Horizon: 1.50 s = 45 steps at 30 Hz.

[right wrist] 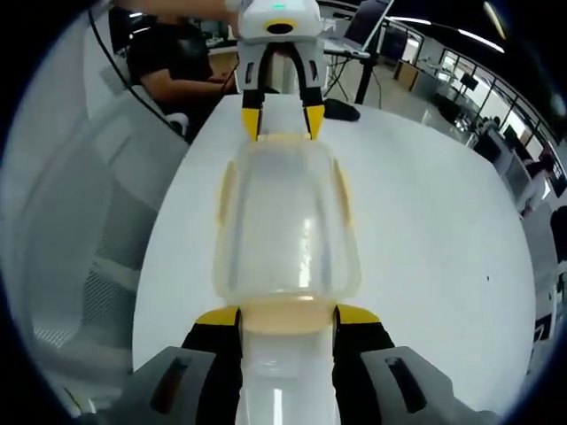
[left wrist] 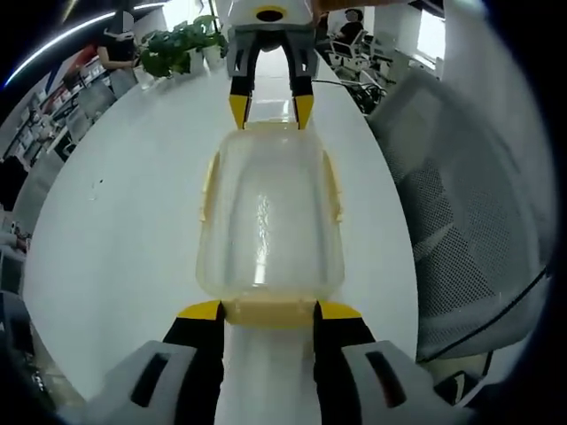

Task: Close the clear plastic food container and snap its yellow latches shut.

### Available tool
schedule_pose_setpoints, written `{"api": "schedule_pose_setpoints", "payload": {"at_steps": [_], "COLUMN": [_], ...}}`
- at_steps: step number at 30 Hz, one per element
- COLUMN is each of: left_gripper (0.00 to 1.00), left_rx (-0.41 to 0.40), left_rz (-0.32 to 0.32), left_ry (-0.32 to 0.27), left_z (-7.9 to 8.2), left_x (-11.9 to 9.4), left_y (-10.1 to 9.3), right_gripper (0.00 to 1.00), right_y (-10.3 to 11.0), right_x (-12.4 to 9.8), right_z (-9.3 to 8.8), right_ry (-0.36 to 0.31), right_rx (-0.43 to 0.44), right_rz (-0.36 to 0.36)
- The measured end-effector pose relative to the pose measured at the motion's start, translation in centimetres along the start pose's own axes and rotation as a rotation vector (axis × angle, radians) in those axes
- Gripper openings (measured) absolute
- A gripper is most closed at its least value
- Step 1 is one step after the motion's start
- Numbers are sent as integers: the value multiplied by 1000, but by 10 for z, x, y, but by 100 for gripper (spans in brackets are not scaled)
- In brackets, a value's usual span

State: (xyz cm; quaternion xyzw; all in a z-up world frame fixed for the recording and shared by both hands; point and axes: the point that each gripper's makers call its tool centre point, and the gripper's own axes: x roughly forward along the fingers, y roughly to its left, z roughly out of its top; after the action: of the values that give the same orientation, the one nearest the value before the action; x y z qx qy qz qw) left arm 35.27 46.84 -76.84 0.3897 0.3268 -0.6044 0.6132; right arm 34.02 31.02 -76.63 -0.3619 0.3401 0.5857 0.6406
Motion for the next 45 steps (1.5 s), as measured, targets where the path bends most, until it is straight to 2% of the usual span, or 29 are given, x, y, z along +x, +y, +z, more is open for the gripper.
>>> {"api": "schedule_pose_setpoints", "payload": {"at_steps": [13,31,45], "left_gripper": [38,38,38], "left_rx": [1,-2,-12], "left_rz": [-5,-5,-6], "left_ry": [-12,-23,-36], "left_z": [37,90,121], "left_x": [7,29,48], "left_y": [2,-3,-6], "right_gripper": [38,38,38], "right_y": [-3,-1,-2], "right_x": [-27,-60,-78], "right_z": [-24,-70,-103], "right_ry": [16,31,48], "right_rx": [5,2,-6], "right_rz": [-3,-3,-6]}}
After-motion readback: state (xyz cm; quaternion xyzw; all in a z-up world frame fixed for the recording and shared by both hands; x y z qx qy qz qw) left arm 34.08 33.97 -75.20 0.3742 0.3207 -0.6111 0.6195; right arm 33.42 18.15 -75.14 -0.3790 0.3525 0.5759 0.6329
